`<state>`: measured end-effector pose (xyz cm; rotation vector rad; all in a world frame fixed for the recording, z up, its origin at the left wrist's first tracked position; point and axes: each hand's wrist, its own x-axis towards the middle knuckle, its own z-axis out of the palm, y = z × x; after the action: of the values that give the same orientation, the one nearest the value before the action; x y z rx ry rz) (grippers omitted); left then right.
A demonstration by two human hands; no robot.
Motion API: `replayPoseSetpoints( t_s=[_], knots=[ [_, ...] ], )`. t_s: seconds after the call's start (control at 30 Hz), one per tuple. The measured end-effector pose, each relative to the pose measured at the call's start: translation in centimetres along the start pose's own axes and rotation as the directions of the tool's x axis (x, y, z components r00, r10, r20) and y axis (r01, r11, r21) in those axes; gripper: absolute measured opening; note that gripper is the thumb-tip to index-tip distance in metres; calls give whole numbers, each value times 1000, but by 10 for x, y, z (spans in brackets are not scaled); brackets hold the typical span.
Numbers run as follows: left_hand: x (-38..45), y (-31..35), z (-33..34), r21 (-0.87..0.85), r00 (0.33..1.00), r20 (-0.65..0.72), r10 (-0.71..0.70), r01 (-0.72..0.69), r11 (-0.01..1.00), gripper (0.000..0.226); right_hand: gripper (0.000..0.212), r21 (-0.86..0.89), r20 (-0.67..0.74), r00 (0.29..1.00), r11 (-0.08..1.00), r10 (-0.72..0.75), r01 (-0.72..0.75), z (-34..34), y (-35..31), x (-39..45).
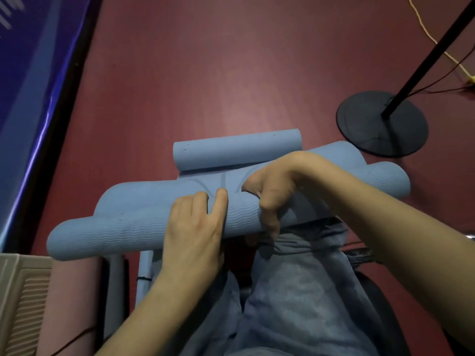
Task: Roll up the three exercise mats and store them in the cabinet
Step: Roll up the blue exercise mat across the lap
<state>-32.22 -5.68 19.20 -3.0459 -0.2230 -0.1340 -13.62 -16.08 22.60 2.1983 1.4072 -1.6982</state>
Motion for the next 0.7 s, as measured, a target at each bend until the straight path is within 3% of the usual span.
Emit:
replayPoseSetpoints(
  t_s=[0.1,0.2,0.3,0.4,0.47,0.53,0.63,0.7],
  knots=[
    [13,-6,7,22,1000,-6,-8,8,1000,81,76,80,0,1000,996,-31,31,-3,3,3],
    [28,-18,9,52,999,16,47,-47,998,68,62,74,-225,973,997,40,-24,5,6,-7],
    [42,-23,-1,68,985,133,108,-118,991,59,59,-61,-546,835,991,66,-118,25,-2,-21],
    [60,-29,-10,25,950,281,133,-145,989,57,57,-255,-702,708,953,-68,-161,49,-6,-24],
    [76,-35,-18,-49,906,399,140,-132,990,63,64,-369,-739,659,902,-140,-223,61,-4,-21],
    [89,-38,-23,-121,854,496,156,-109,987,65,74,-406,-741,658,872,-137,-275,65,-1,-16],
    [102,-40,-23,-190,801,576,163,-63,980,65,55,-357,-766,637,882,-89,-307,54,1,-6],
    [105,-42,-21,-213,802,577,154,-34,976,68,51,-342,-766,638,891,-81,-297,42,0,-3]
  ],
)
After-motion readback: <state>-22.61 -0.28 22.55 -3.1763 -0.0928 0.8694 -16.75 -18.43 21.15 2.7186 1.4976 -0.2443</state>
